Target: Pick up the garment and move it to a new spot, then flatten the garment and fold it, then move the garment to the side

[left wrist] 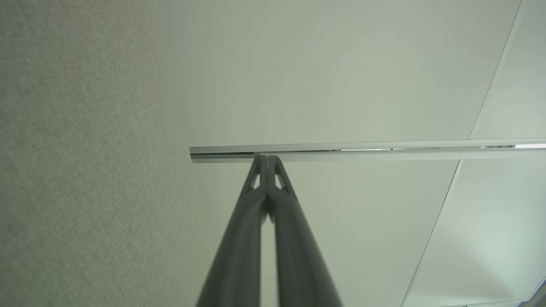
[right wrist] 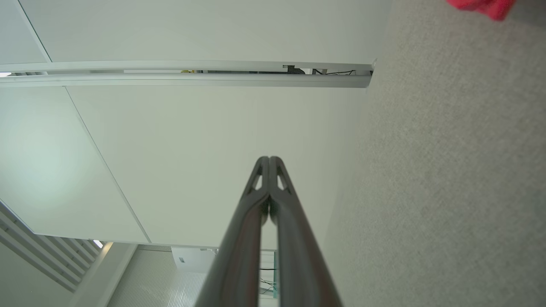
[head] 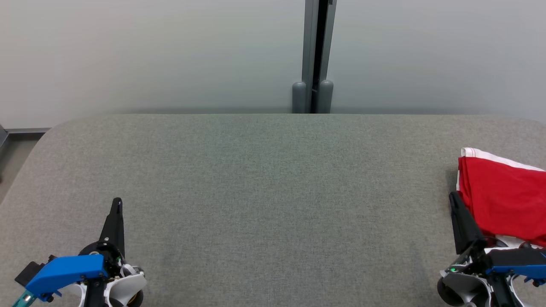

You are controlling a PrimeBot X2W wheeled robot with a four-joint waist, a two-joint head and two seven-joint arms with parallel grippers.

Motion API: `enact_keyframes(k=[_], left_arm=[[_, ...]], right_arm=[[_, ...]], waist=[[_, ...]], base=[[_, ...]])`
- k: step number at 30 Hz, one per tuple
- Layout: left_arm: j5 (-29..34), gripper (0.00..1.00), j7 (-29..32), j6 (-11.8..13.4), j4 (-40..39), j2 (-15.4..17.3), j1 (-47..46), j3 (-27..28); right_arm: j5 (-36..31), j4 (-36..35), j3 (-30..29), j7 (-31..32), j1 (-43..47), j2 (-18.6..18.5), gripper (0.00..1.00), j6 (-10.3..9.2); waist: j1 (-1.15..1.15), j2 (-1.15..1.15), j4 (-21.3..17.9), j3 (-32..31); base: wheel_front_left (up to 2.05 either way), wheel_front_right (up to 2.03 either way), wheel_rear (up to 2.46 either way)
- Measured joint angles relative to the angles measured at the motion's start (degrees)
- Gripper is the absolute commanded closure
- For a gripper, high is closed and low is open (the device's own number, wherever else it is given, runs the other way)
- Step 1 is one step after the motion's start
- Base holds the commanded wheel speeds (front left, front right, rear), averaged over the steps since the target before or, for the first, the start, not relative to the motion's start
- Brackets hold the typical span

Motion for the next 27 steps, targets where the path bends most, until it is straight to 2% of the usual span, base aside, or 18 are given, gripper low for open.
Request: enact_keyframes(k=[27], left_arm=[[0.0,1.0,0.0,0.0,0.0,0.0,0.0,0.0]], right_arm=[[0.0,0.0,0.0,0.0,0.0,0.0,1.0,0.0]], waist=[[0.0,0.0,0.0,0.0]], base=[[0.0,0.0,0.0]])
